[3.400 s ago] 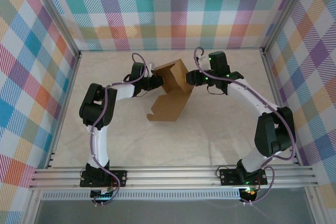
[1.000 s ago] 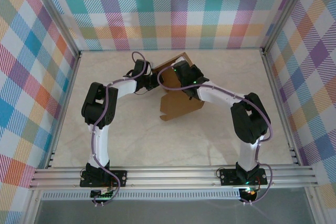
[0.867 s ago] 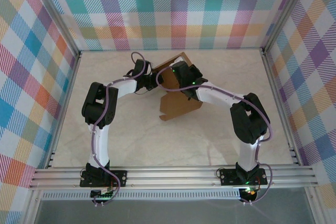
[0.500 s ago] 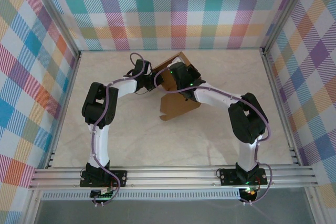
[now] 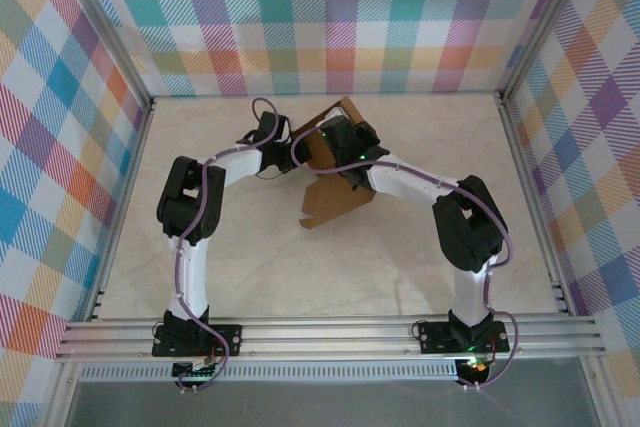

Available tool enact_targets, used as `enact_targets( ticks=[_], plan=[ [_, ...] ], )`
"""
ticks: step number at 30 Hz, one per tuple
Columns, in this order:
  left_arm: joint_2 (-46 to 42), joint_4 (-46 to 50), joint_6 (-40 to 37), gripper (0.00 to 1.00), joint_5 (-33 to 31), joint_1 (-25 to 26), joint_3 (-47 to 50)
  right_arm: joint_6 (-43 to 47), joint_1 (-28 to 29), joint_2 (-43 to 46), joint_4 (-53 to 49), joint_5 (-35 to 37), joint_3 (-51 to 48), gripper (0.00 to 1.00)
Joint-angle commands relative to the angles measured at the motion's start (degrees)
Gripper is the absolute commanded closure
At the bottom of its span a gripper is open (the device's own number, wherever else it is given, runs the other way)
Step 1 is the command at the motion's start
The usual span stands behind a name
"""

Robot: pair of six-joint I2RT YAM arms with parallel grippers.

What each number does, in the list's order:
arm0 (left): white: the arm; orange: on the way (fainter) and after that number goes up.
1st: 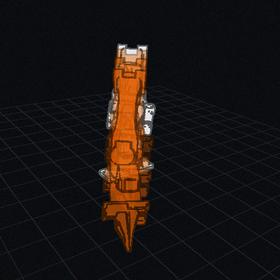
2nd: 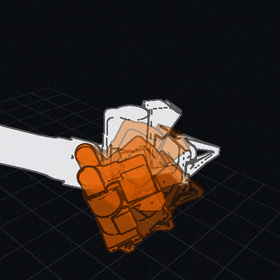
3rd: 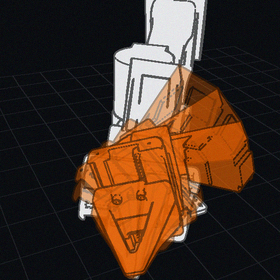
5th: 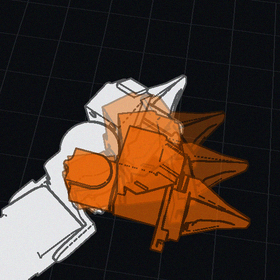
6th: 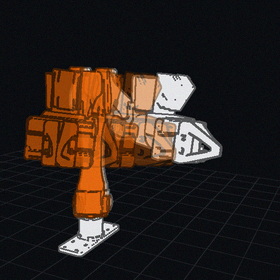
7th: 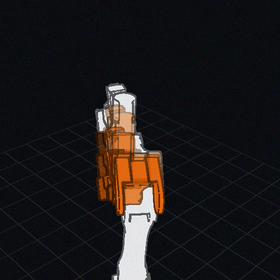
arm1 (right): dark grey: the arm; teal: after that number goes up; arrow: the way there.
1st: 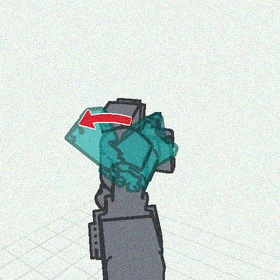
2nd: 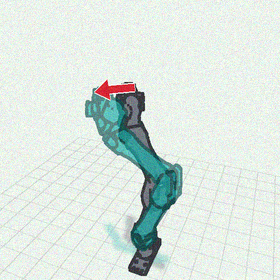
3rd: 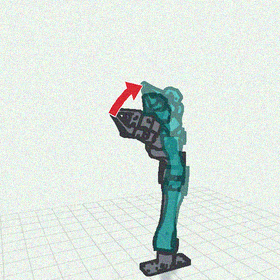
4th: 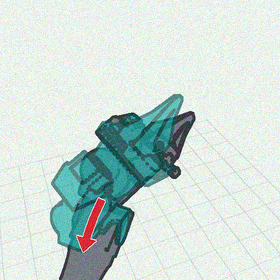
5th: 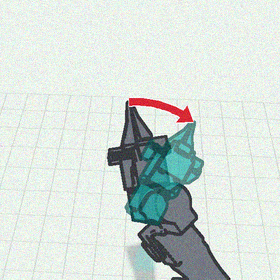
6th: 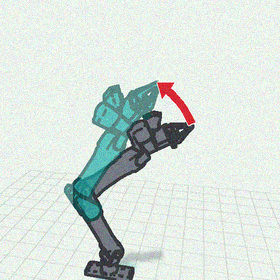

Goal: Fold the paper box

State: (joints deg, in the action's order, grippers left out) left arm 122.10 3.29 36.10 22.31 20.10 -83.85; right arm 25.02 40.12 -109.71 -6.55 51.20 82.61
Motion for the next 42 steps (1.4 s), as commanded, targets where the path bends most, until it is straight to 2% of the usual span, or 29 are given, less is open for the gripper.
enact_targets(
  ticks=[1, 6, 10, 13, 14, 16, 17, 20, 21, 24, 26, 33, 36, 38, 39, 42],
  plan=[
    [-0.53, 0.14, -2.52, 1.00, 2.48, 2.05, -2.60, 0.93, 1.05, -2.38, -1.10, -3.73, 2.32, 0.69],
    [-0.29, 0.49, -2.99, 1.00, 2.46, 2.23, -2.91, 1.53, 0.71, -4.14, -1.00, -2.95, 4.37, 0.63],
    [-0.03, 0.49, -3.13, 1.00, 2.78, 2.23, -3.15, 2.10, 0.61, -5.01, -1.14, -2.52, 5.90, 0.68],
    [0.15, 0.51, -3.08, 1.00, 2.88, 2.22, -3.36, 3.54, 0.58, -5.99, -0.93, -1.31, 6.51, 0.76],
    [0.15, 0.50, -3.07, 1.00, 2.92, 2.23, -3.37, 3.84, 0.58, -6.23, -0.75, -1.04, 6.51, 0.80],
    [0.08, 0.49, -3.04, 1.00, 2.92, 2.23, -3.34, 4.44, 0.58, -6.64, -0.20, 0.04, 6.36, 0.96],
    [0.15, 0.49, -3.03, 1.00, 2.92, 2.23, -3.36, 4.60, 0.57, -6.74, 0.30, 0.55, 6.18, 1.00],
    [0.24, 0.53, -2.99, 1.00, 3.01, 2.23, -3.35, 4.52, 0.55, -6.67, 0.92, 0.58, 5.87, 1.00],
    [0.24, 0.52, -3.01, 1.00, 3.06, 2.23, -3.46, 4.51, 0.57, -6.75, 0.92, 0.51, 5.90, 0.96],
    [0.20, 0.51, -3.07, 1.00, 3.18, 2.23, -3.48, 5.24, 0.57, -7.15, 1.84, 0.39, 6.16, 0.77],
    [0.15, 0.49, -3.07, 1.00, 3.27, 2.27, -3.38, 5.39, 0.49, -7.61, 1.91, 0.24, 6.83, 0.72],
    [0.06, 0.40, -3.15, 1.00, 3.28, 2.31, -3.29, 6.31, -0.02, -8.41, 2.11, 0.05, 8.18, 0.71],
    [0.06, 0.49, -3.14, 1.00, 3.35, 2.31, -3.31, 6.70, -0.04, -8.44, 1.93, 0.12, 8.05, 0.84],
    [0.02, 0.50, -3.07, 1.00, 3.27, 2.31, -3.25, 7.33, -0.04, -8.50, 2.48, 0.58, 7.60, 0.97],
    [0.06, 0.49, -3.14, 1.00, 3.27, 2.32, -3.25, 7.87, -0.06, -8.50, 3.42, 1.18, 7.11, 1.00],
    [0.16, 0.49, -3.03, 1.00, 3.18, 2.38, -3.25, 8.39, -0.05, -8.33, 4.90, 1.72, 6.08, 1.00]
  ],
)
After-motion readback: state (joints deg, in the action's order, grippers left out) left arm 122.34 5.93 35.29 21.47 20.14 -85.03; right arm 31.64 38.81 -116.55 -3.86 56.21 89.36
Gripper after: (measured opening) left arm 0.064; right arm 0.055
